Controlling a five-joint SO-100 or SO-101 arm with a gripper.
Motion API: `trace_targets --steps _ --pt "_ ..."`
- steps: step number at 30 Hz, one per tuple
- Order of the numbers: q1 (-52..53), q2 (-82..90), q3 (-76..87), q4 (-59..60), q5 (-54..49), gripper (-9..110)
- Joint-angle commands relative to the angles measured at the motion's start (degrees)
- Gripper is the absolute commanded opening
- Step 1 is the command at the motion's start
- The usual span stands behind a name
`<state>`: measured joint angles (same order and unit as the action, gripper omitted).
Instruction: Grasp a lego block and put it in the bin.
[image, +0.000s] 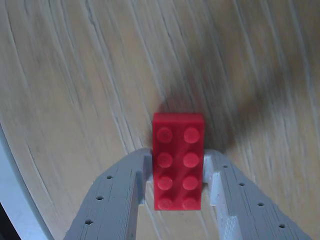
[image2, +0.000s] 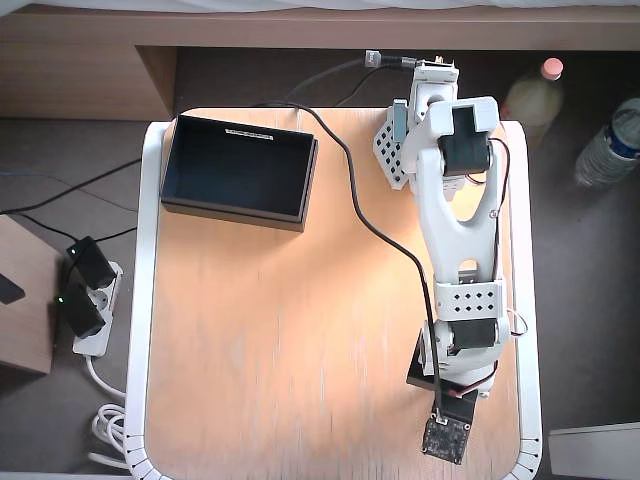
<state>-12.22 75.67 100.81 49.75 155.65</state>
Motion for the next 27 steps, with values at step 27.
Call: trace_targets --steps 27 --pt "24.61 25.58 -7.21 24.87 7.65 0"
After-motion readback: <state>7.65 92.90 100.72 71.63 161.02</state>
